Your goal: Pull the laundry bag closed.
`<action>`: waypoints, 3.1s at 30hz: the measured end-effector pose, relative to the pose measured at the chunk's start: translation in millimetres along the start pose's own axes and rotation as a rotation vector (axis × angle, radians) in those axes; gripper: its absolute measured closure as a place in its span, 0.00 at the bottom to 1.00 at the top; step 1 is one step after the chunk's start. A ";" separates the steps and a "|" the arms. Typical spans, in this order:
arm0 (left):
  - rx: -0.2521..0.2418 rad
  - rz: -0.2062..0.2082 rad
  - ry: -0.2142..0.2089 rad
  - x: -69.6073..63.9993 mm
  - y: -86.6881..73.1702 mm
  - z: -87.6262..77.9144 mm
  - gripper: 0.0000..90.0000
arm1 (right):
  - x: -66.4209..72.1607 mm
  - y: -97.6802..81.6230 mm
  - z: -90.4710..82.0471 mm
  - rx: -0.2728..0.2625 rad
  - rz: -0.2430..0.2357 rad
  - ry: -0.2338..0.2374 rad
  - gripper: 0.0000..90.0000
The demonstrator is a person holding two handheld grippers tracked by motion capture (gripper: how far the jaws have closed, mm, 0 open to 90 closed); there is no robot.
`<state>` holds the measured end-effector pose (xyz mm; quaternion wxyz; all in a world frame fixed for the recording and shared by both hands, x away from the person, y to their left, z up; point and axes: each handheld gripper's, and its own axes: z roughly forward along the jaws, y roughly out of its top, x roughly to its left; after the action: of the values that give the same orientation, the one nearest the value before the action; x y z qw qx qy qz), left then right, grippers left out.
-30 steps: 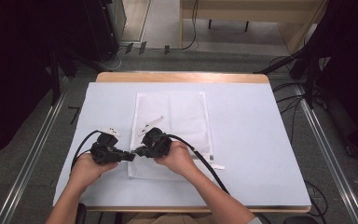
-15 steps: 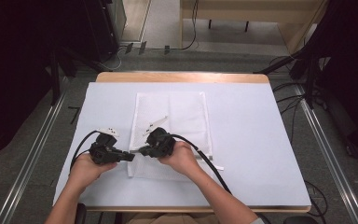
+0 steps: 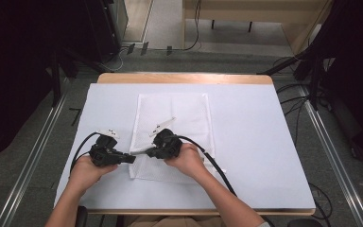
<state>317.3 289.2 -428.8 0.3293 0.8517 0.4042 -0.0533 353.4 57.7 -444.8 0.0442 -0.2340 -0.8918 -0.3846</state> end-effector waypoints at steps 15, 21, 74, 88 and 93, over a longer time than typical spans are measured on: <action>0.009 0.005 -0.005 -0.3 -0.2 -0.1 0.98 | -3.5 -4.8 -3.6 0.003 0.000 -0.008 0.98; 0.013 0.010 -0.006 -0.1 -0.8 -0.2 0.98 | -3.3 -6.3 -4.0 0.024 -0.003 -0.021 0.98; 0.014 0.012 -0.018 0.8 -3.2 -1.3 0.98 | -26.0 -26.9 -31.0 0.036 0.040 -0.057 0.98; 0.013 0.004 -0.019 1.7 -4.2 -2.2 0.98 | -31.4 -33.2 -37.9 0.046 0.050 -0.076 0.98; 0.013 0.004 -0.023 2.2 -4.5 -2.8 0.98 | -32.9 -34.7 -41.2 0.047 0.053 -0.079 0.98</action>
<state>315.0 294.4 -429.7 0.3285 0.8540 0.3983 -0.0651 362.8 -4.7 -447.5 0.0248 -0.2714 -0.8951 -0.3528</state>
